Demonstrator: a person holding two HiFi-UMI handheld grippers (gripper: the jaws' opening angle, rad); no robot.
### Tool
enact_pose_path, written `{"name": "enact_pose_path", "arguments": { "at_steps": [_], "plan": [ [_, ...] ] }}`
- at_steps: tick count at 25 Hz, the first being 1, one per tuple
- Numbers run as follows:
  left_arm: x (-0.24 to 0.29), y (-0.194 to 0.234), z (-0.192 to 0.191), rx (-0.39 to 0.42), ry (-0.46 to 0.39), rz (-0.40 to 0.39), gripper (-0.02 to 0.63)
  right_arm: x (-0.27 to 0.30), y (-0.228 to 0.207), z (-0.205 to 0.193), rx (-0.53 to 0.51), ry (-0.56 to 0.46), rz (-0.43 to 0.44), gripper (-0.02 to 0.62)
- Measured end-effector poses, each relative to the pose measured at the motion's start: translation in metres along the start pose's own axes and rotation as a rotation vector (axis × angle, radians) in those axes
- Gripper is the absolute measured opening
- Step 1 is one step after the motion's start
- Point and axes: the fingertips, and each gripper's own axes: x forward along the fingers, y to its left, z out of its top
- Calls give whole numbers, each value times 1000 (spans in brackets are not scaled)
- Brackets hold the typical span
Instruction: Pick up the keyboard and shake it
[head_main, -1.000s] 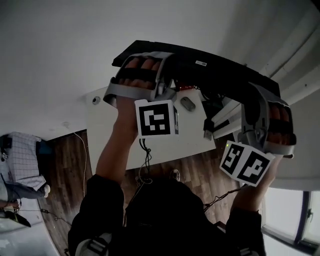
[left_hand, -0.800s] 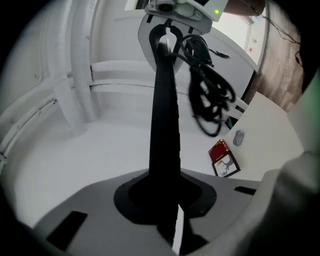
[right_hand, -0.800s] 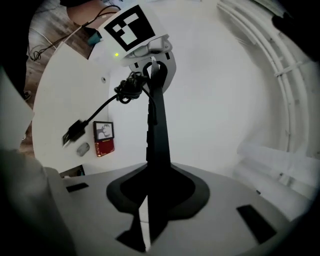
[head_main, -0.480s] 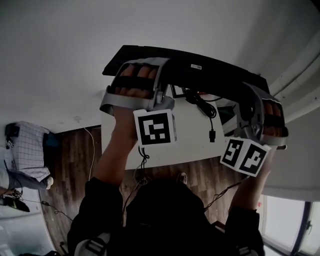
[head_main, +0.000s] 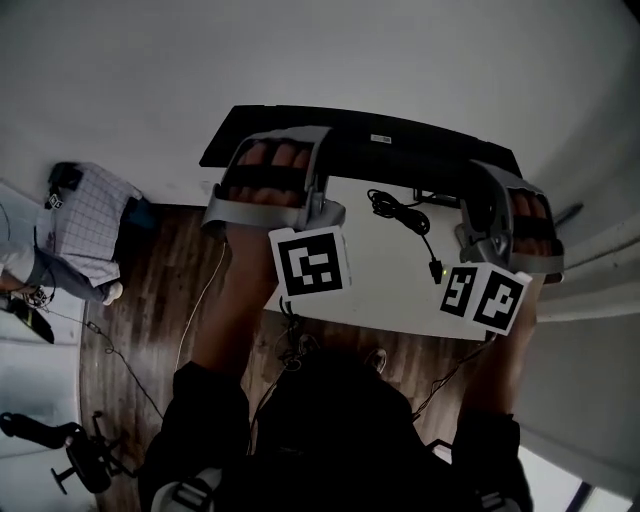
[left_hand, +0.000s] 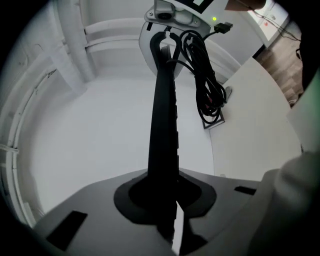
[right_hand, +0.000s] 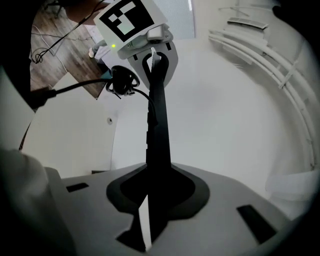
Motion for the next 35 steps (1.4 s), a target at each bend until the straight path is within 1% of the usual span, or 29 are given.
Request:
{"name": "enact_pose_path", "arguments": {
  "at_steps": [6, 9, 11, 13, 16, 19, 20, 22, 24, 26, 28, 30, 32, 33, 35],
  "plan": [
    [-99, 7, -102, -25, 226, -11, 74, -32, -7, 116, -33, -209, 30, 89],
    [-120, 0, -144, -38, 364, -20, 74, -18, 2, 162, -47, -339, 49, 89],
    [-124, -11, -164, -43, 460, -26, 74, -1, 15, 185, -51, -431, 61, 87],
    [-132, -17, -180, -44, 538, -26, 74, 8, 23, 206, -54, -505, 68, 87],
    [-165, -11, -219, -63, 616, -23, 74, -2, 16, 256, -74, -579, 70, 87],
    [-188, -7, -252, -95, 658, -23, 74, -13, 9, 296, -101, -615, 72, 87],
    [-191, -7, -257, -104, 658, -25, 74, -16, 8, 301, -110, -613, 71, 87],
    [-192, -8, -256, -118, 635, -25, 74, -22, 6, 299, -123, -590, 66, 89],
    [-182, -10, -246, -123, 590, -16, 74, -22, 7, 284, -129, -543, 55, 87],
    [-153, -18, -231, -118, 530, -10, 74, -8, 13, 260, -127, -483, 41, 88],
    [-114, -29, -210, -110, 458, -14, 74, 16, 24, 226, -116, -413, 41, 88],
    [-85, -33, -177, -98, 370, -22, 74, 23, 28, 185, -105, -327, 51, 88],
    [-76, -26, -142, -88, 263, -36, 74, 7, 20, 149, -101, -225, 64, 89],
    [-76, -22, -130, -85, 210, -45, 74, -4, 15, 137, -101, -175, 71, 89],
    [-75, -19, -116, -79, 122, -63, 74, -18, 12, 124, -98, -94, 90, 89]
  ]
}}
